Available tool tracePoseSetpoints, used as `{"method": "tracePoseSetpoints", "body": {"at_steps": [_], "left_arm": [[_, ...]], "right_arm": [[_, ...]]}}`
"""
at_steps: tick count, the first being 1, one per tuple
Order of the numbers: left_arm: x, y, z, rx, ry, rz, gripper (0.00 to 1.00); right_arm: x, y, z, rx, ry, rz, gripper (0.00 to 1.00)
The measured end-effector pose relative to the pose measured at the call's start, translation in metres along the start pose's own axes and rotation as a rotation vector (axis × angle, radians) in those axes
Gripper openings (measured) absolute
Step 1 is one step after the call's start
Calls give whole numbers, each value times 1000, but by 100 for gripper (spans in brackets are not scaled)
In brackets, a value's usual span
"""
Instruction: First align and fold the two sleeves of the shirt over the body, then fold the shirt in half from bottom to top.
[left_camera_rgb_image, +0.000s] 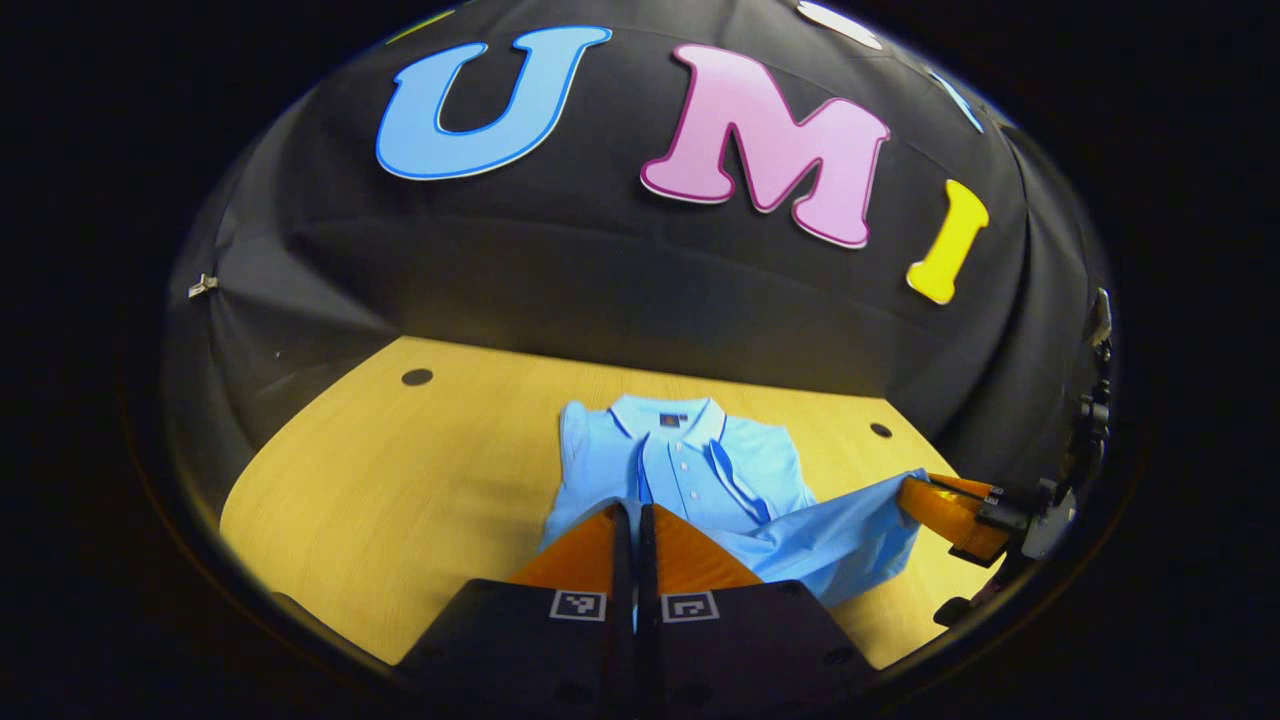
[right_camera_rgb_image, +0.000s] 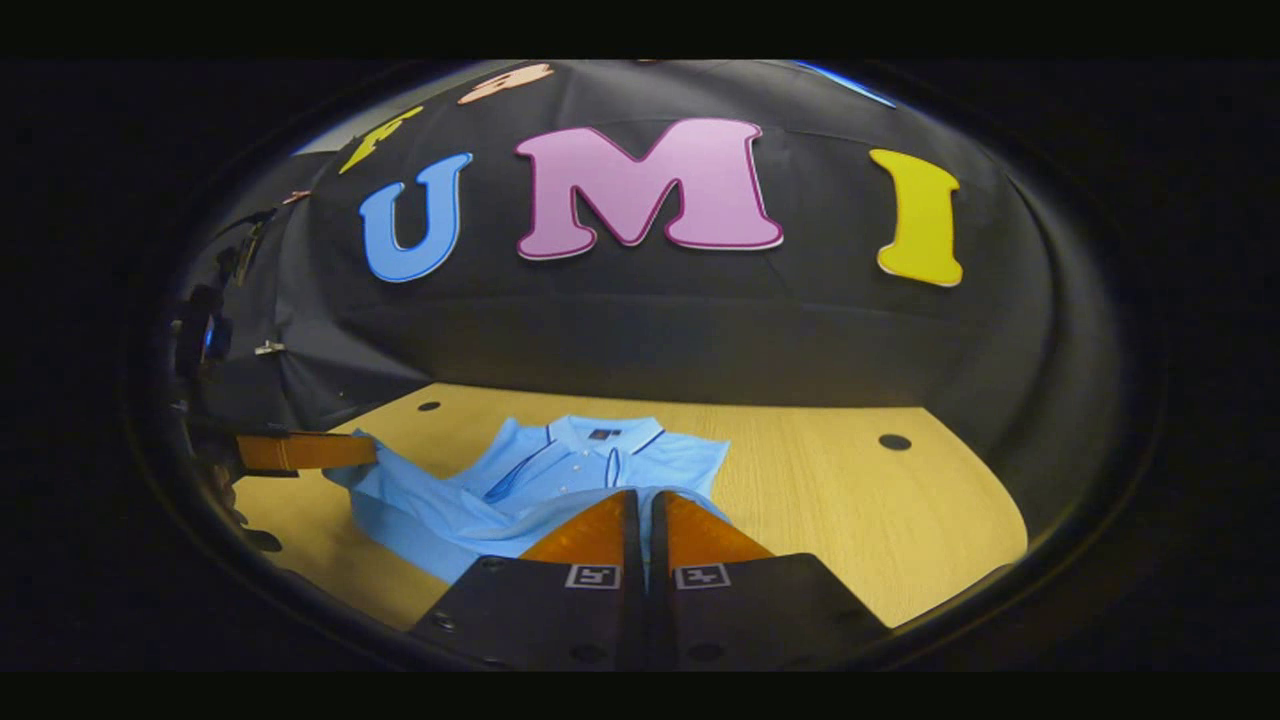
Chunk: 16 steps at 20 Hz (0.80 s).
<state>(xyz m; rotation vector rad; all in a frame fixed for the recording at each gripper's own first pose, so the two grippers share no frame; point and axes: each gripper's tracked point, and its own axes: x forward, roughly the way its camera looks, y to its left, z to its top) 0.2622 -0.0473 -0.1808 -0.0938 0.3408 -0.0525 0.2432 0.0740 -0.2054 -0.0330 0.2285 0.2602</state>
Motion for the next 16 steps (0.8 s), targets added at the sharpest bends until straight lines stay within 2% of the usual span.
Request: {"method": "tracePoseSetpoints", "body": {"at_steps": [1, 2, 3, 4, 5, 6, 7, 9, 10, 11, 13, 15, 16], "left_arm": [[14, 4, 14, 5, -23, 6, 6], [29, 8, 28, 18, -46, 10, 6], [45, 11, 38, 32, -59, 13, 6], [59, 14, 47, 42, -72, 12, 6], [76, 15, 56, 50, -80, 7, 6], [91, 18, 65, 57, -90, 4, 6], [109, 20, 73, 51, -98, -9, 6], [143, 20, 88, 35, -112, -33, 6], [161, 26, 91, 52, -108, -21, 6], [179, 31, 92, 71, -100, -13, 6], [215, 42, 86, 95, -52, 12, 6], [242, 56, 78, 95, -24, 36, 6], [252, 62, 76, 70, -23, 41, 6]], "right_arm": [[15, -1, 8, -1, -15, 3, 10], [31, -6, 17, -8, -29, 1, 5], [48, -10, 26, -16, -46, 0, 5], [65, -14, 34, -23, -61, 0, 0], [80, -17, 42, -24, -77, 0, 5], [96, -19, 52, -28, -97, -2, 0], [113, -23, 62, -30, -116, -7, 5], [148, -31, 72, -14, -125, -15, 5], [164, -35, 75, -7, -129, -25, 10], [181, -41, 75, -3, -116, -34, 0], [209, -49, 70, -9, -88, -48, 0], [230, -59, 61, -14, -62, -77, 10], [236, -67, 55, -10, -49, -106, 5]]}}
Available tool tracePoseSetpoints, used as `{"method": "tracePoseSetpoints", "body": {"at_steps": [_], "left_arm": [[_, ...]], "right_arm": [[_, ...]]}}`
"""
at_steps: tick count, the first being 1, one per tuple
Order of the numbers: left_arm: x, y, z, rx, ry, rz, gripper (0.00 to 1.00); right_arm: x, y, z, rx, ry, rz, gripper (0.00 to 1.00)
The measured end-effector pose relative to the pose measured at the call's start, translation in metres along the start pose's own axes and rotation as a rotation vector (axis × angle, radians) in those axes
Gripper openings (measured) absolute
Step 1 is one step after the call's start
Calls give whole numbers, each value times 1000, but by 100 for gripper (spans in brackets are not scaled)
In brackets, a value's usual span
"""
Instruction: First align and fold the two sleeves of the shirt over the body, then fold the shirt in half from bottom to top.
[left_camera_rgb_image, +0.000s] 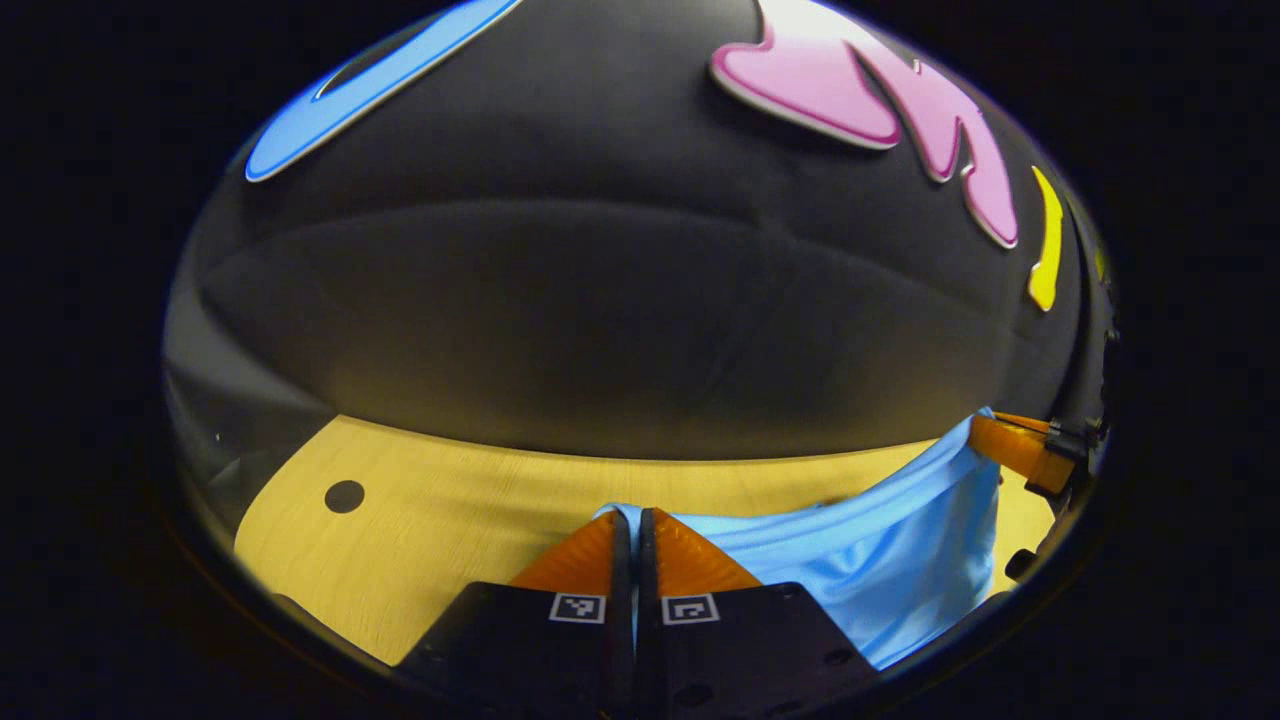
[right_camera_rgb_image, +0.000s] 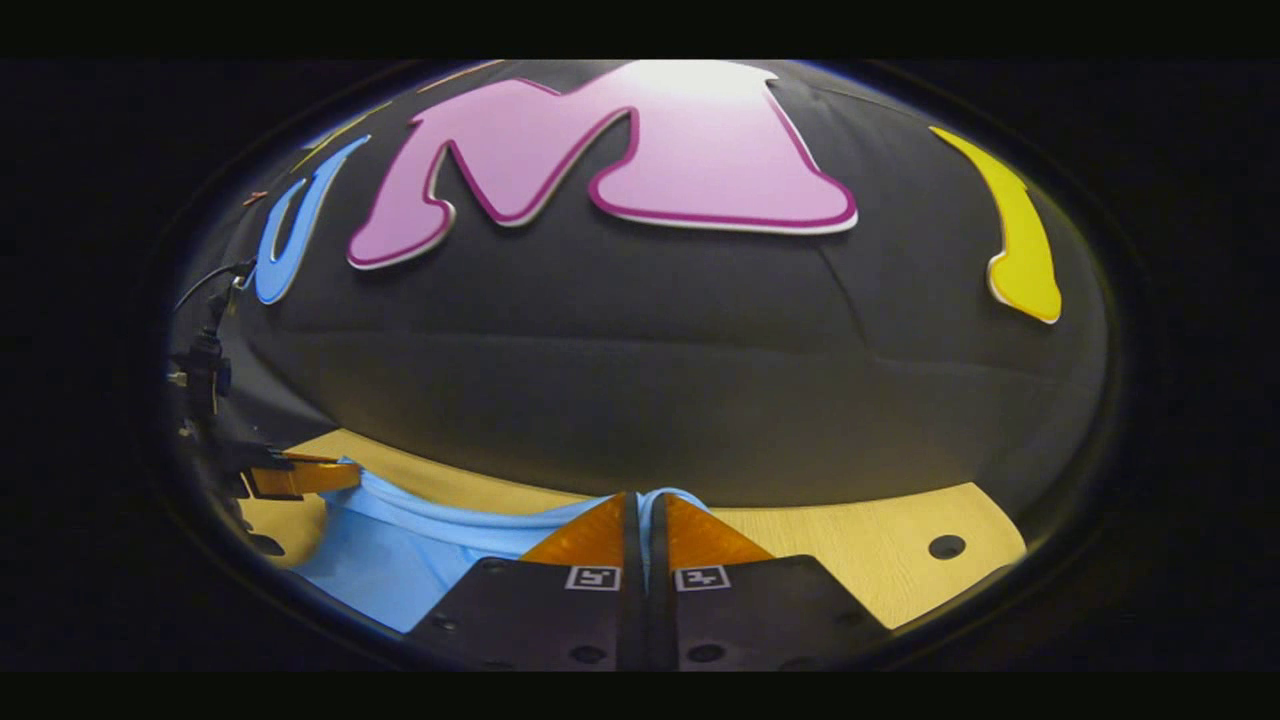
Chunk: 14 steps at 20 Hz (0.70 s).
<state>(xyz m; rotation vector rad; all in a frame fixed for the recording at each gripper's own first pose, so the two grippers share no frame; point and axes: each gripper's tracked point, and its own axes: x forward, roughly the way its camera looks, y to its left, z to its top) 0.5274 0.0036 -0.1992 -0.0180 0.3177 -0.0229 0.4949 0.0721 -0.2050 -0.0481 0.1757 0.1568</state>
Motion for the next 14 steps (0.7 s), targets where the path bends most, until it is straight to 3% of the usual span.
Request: {"method": "tracePoseSetpoints", "body": {"at_steps": [1, 3, 5, 6, 10, 12, 14], "left_arm": [[2, 8, -3, -11, -2, 18, 9], [3, 21, -3, 1, -7, 62, 22], [-13, 29, -5, 11, 2, 89, 72], [-43, 22, 3, -23, -32, 62, 96], [-126, 24, 24, 15, -165, 74, 98], [-217, 16, 28, 53, -249, 48, 98], [-279, 12, 28, 71, -288, 40, 97]], "right_arm": [[4, -5, -7, 4, 12, -20, 5], [3, -12, -19, -5, 53, -49, 39], [-12, -14, -21, -14, 58, -63, 75], [-39, -10, -15, -21, 40, -75, 100], [-122, 9, 4, -70, -26, -76, 100], [-203, 27, 24, -95, -62, -75, 99], [-257, 36, 44, -100, -90, -82, 97]]}}
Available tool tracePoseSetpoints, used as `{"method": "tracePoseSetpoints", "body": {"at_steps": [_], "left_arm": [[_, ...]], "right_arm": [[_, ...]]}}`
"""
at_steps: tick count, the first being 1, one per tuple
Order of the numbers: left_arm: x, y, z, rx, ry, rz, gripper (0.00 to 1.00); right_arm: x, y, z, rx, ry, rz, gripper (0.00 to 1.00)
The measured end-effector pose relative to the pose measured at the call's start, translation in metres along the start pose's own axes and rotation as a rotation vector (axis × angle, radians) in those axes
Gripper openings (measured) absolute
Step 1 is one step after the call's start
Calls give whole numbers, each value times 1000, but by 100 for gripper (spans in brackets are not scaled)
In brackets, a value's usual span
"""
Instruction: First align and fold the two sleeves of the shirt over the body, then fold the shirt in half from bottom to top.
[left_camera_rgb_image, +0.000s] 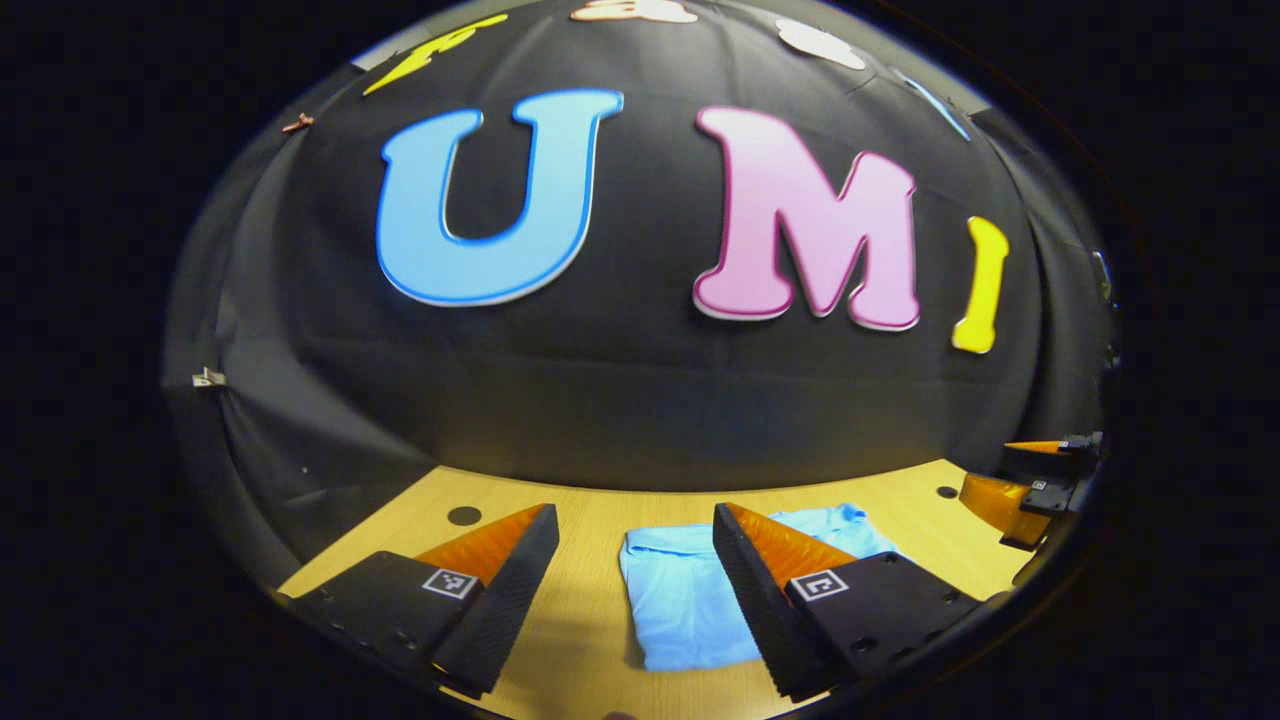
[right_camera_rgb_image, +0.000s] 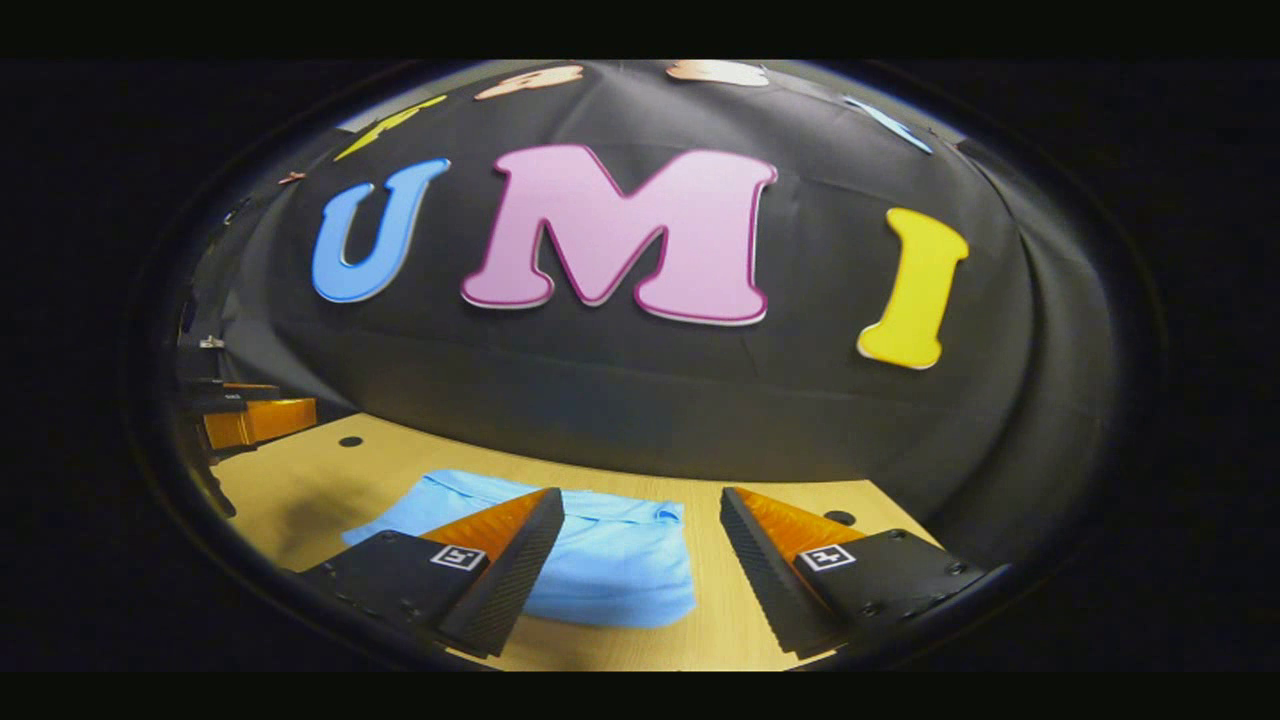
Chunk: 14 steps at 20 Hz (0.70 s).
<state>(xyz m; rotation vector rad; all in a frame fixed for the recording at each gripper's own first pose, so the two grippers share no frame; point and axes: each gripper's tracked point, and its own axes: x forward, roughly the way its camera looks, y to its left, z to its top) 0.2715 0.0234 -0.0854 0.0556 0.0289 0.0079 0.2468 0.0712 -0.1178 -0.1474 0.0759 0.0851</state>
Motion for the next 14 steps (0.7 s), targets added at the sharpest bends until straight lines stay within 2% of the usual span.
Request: {"method": "tracePoseSetpoints", "body": {"at_steps": [4, 6, 8, 9, 12, 14], "left_arm": [[-125, -8, 46, -1, -75, -16, 97], [-190, -10, 67, -38, -111, -15, 97], [-266, -21, 80, -122, -132, -9, 97], [-302, -35, 81, -156, -135, -31, 96], [-353, -55, 88, -159, -150, -74, 97], [-376, -69, 96, -156, -169, -105, 96]], "right_arm": [[-112, 8, 48, 42, -29, 15, 97], [-161, 8, 67, 33, -39, 20, 97], [-214, 4, 86, 30, -68, 7, 96], [-245, 6, 99, 56, -97, 10, 97], [-293, 10, 109, 65, -137, 20, 97], [-307, 16, 98, 59, -97, 40, 97]]}}
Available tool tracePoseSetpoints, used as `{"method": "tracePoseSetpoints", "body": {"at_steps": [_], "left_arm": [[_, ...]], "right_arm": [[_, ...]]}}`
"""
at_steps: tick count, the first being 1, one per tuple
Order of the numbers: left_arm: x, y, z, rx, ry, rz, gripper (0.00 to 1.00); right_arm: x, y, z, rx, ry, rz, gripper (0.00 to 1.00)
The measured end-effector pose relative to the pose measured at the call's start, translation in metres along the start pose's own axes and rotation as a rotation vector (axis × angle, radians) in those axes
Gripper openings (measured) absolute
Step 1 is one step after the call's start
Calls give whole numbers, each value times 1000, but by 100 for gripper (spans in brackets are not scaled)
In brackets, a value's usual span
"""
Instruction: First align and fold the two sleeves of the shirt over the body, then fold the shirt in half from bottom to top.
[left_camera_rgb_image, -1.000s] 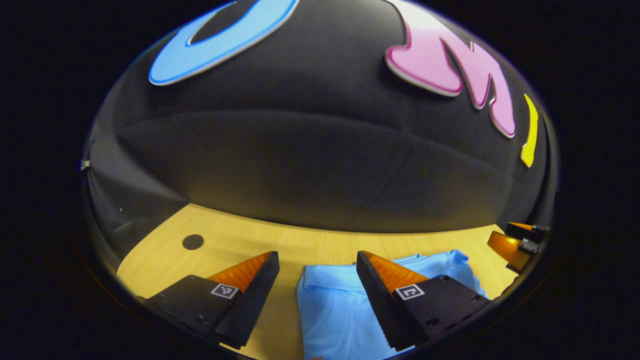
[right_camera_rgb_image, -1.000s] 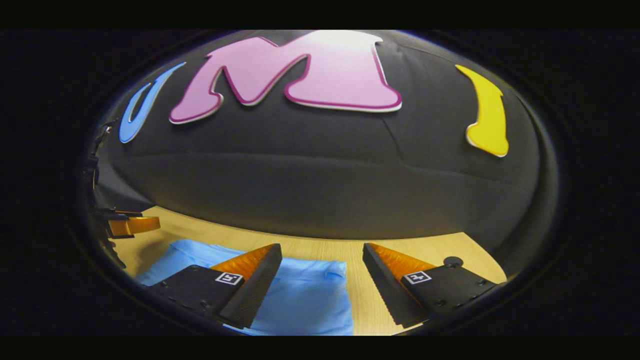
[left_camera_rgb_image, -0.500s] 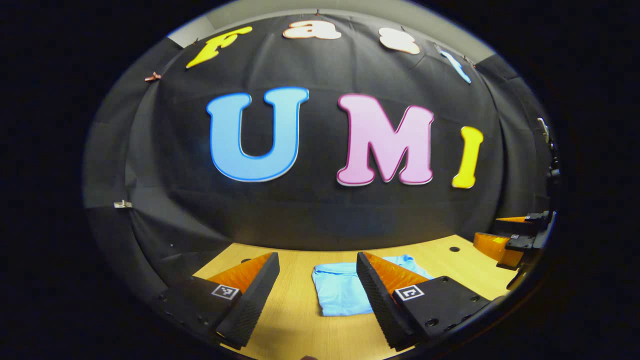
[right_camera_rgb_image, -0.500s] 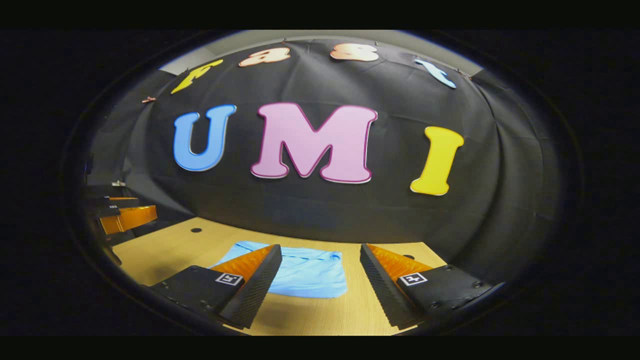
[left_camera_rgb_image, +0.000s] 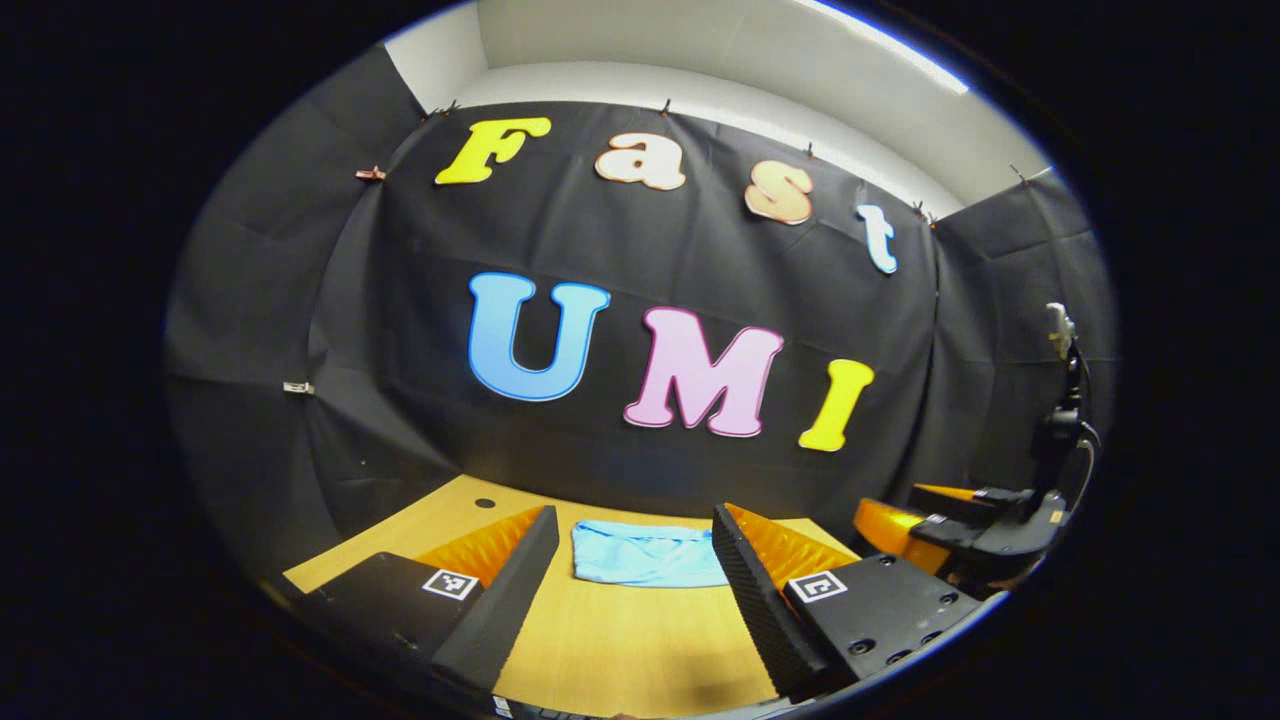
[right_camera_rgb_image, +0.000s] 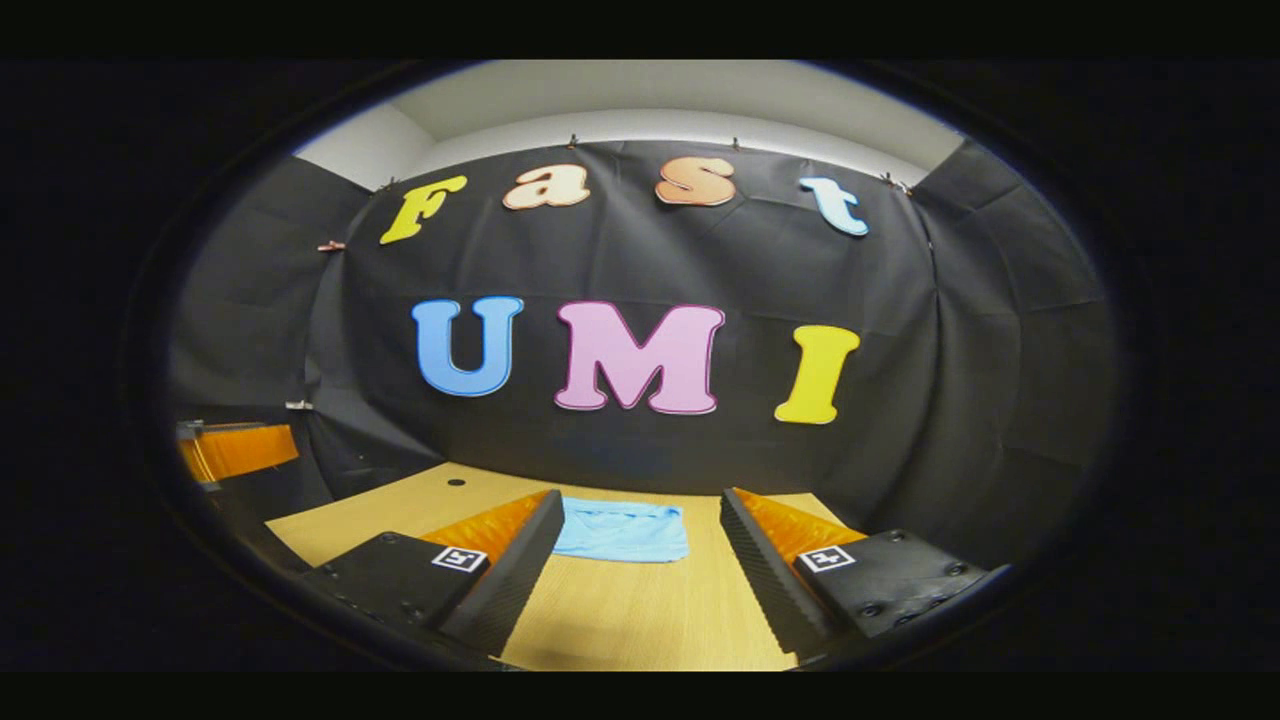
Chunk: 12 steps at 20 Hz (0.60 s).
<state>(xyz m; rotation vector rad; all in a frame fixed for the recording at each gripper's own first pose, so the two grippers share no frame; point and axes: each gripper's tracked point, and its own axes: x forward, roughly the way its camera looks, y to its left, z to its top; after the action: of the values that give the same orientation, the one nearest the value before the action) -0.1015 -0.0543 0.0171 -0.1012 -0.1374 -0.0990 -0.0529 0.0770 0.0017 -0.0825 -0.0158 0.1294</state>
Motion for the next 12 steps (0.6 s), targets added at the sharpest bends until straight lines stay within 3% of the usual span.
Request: {"method": "tracePoseSetpoints", "body": {"at_steps": [3, 12], "left_arm": [[-18, -9, 10, 11, -38, 3, 97], [-36, 2, 9, 52, -6, 10, 97]], "right_arm": [[-18, 14, -7, 13, 78, 50, 96], [-24, 32, 31, 19, -28, 59, 97]]}}
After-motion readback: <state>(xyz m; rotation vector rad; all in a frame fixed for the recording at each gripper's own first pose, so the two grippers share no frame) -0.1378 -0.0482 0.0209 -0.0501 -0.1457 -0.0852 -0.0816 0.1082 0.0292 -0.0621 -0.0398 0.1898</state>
